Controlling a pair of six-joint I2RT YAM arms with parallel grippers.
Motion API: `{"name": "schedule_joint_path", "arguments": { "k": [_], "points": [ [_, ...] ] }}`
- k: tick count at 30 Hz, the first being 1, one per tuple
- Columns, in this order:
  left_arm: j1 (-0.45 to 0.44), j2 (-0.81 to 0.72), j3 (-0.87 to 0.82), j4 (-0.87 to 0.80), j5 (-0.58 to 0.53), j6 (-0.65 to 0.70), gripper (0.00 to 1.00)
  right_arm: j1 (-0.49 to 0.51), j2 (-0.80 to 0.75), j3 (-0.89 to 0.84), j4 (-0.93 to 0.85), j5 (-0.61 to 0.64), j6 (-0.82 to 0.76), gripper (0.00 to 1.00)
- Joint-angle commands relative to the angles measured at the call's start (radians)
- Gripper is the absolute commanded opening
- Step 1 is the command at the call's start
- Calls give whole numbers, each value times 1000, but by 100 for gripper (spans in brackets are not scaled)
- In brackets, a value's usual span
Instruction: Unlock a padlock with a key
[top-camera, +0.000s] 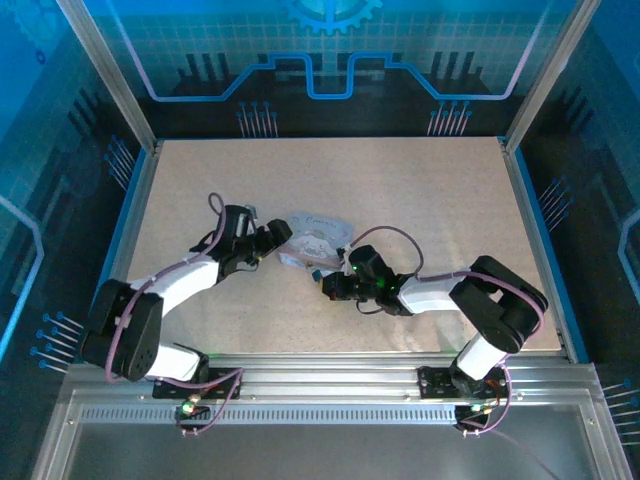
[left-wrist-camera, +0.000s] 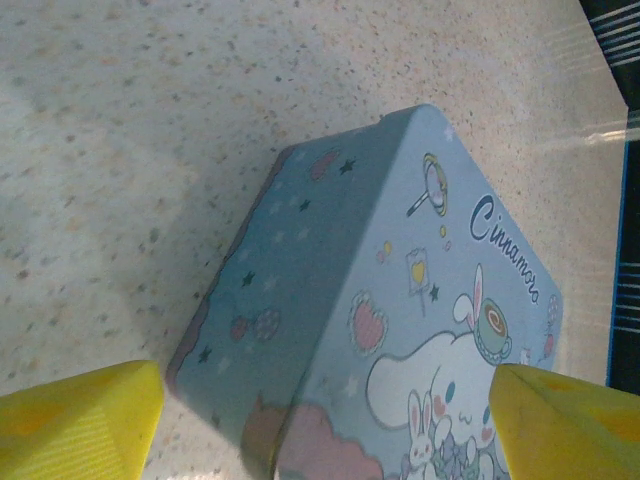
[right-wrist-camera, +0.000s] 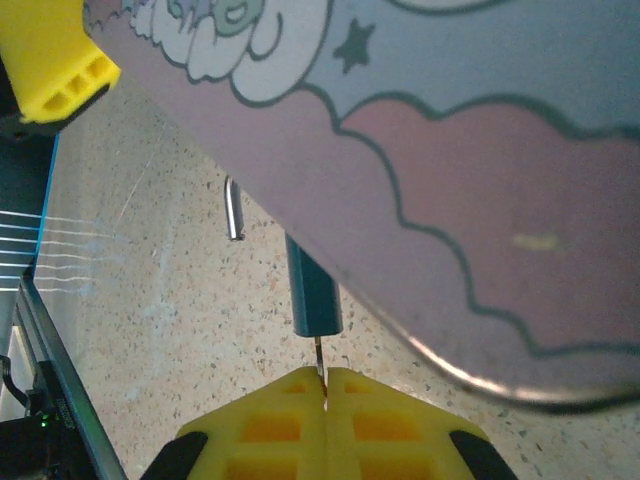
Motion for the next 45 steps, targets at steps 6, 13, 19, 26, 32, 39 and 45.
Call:
{"name": "schedule_joint_path", "arguments": {
  "k": [6, 13, 19, 26, 32, 39, 45],
  "points": [
    [10, 128, 82, 4, 123, 100, 76, -3, 21, 6, -27, 35, -4, 18],
    [9, 142, 50, 3, 124, 90, 64, -3, -50, 4, -46, 63, -96, 41],
    [3, 111, -5, -2, 118, 71, 59, -39, -93, 7, -12, 13, -190, 55],
    [-20, 44, -82, 0, 94, 43, 58, -127, -94, 47, -27, -60, -301, 63],
    [-56, -16, -135, 1, 70, 11, 58, -192, -54, 78, 25, -133, -352, 68],
    [-63, -47, -150, 5, 49, 0, 59, -195, -107, -7, 92, -190, -306, 69],
    [-63, -49, -152, 16, 50, -7, 59, -156, -67, -65, 194, -207, -234, 69]
  ]
}}
